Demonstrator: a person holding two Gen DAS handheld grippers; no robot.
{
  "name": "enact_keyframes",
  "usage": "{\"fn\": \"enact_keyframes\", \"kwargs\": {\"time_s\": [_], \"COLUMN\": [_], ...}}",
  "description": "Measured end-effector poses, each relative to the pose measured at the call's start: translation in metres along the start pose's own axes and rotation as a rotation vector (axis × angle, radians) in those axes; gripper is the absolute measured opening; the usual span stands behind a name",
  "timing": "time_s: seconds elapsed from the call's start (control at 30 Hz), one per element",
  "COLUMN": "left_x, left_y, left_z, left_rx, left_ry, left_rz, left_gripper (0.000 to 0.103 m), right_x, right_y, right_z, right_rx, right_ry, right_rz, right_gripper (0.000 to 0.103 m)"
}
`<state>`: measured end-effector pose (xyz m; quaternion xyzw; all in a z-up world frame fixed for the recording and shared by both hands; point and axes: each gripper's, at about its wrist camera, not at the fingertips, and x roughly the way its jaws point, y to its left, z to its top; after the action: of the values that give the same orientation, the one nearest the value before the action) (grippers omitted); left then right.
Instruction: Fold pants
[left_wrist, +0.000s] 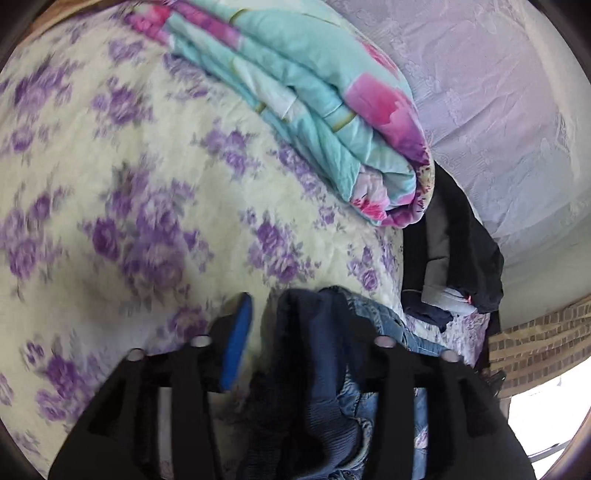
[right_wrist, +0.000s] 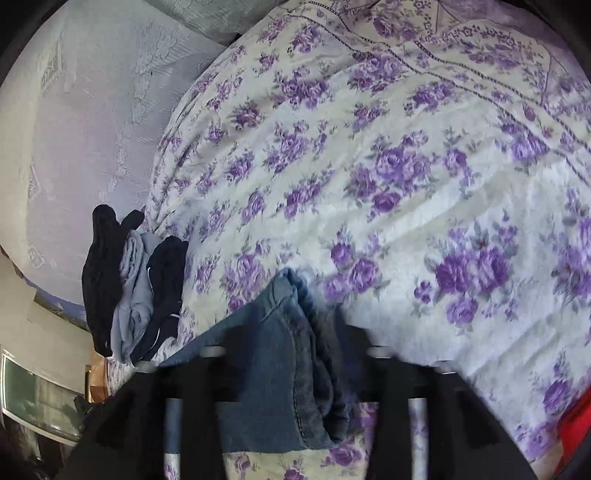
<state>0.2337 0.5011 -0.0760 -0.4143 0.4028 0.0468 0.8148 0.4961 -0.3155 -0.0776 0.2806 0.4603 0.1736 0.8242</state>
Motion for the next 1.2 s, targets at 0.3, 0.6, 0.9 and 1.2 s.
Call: {"fn": "enact_keyframes", "kwargs": {"time_s": [0.3,0.6,0.9,1.2], "left_x": [0.029,0.028,-0.02,-0.088], "left_y": [-0.018,-0.028,-0.036,-0.054], "left_z": [0.006,0.0,-0.005,-0.054], "left_rx": [0.031,0.116,0.148,0.228], "left_ry": [0.05,0.042,-0.046,-0.12], "left_rz": [0.047,-0.001,-0.095,-0.235], "left_gripper": [0.07,0.018,0.011,0.011], "right_x": [0.026,0.041,-0.02,-0.13], "right_y": [0.021,0.023,0.05,0.043], "right_z": [0.014,0.009,0.003,-0.061], "right_rx": [-0.066,-0.11,-0.142,-0.145], "right_ry": [0.05,0.042,-0.066,-0.187], "right_rz": [-0.009,-0.016,0.063,0.162], "right_gripper": [0.057,0.021,0.019,0.019]}}
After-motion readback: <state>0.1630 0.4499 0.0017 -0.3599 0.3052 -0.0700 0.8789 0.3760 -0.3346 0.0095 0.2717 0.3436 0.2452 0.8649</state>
